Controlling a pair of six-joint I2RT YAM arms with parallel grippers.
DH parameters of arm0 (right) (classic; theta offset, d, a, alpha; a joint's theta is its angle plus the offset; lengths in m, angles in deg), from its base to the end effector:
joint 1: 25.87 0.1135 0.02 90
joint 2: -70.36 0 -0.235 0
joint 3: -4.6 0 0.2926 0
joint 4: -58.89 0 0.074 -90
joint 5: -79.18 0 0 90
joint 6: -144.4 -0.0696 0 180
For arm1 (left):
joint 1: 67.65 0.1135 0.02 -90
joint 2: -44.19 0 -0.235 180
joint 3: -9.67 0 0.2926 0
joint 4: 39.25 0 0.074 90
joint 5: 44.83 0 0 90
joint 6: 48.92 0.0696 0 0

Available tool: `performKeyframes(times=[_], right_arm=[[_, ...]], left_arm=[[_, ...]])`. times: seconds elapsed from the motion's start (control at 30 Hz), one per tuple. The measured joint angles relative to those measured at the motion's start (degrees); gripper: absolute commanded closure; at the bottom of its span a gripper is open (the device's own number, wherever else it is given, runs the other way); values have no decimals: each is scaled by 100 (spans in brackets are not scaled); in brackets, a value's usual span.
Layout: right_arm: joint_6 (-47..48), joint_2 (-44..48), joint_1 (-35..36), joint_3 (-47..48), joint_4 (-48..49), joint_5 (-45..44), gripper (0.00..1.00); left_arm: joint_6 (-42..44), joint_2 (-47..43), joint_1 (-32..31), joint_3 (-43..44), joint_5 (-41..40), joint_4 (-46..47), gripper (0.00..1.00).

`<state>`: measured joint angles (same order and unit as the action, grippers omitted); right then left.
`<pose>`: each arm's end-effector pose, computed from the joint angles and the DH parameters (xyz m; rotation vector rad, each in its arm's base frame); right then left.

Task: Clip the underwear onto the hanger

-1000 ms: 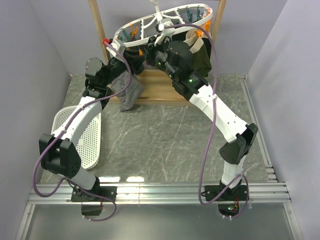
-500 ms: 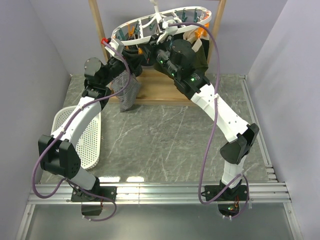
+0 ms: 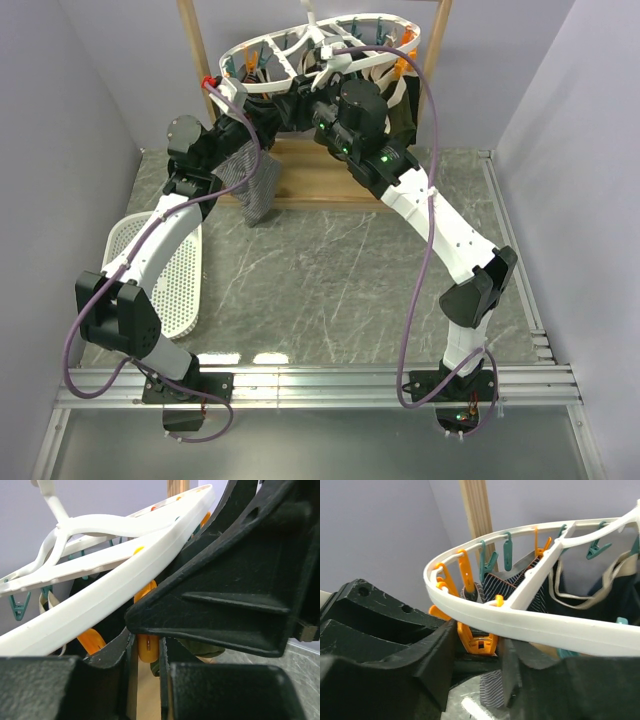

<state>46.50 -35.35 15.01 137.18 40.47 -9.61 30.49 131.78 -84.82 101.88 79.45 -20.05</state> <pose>0.3670 0.3196 0.4931 -0.4322 1.3970 0.7142 0.3917 -0.1621 0.4250 0.6067 1.1120 -0.7643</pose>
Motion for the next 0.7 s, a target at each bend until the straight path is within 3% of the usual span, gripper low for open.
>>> performKeyframes(times=[0.13,0.17,0.27,0.4,0.53,0.7], right_arm=[[44,-31,-7,7,15,-26,82],[44,-39,-7,7,15,-39,90],[42,-50,-9,7,22,-74,99],[26,-50,-4,7,7,-57,100],[-52,-50,22,7,-7,-7,100],[-59,-50,52,9,55,-160,100]], left_arm=[[7,-2,4,0,11,-37,97],[4,-2,7,0,4,-70,94],[28,-4,13,0,-7,-138,80],[245,-109,31,-44,63,-313,63],[625,-413,63,-219,269,-715,56],[1799,-1019,122,-378,857,-2146,52]])
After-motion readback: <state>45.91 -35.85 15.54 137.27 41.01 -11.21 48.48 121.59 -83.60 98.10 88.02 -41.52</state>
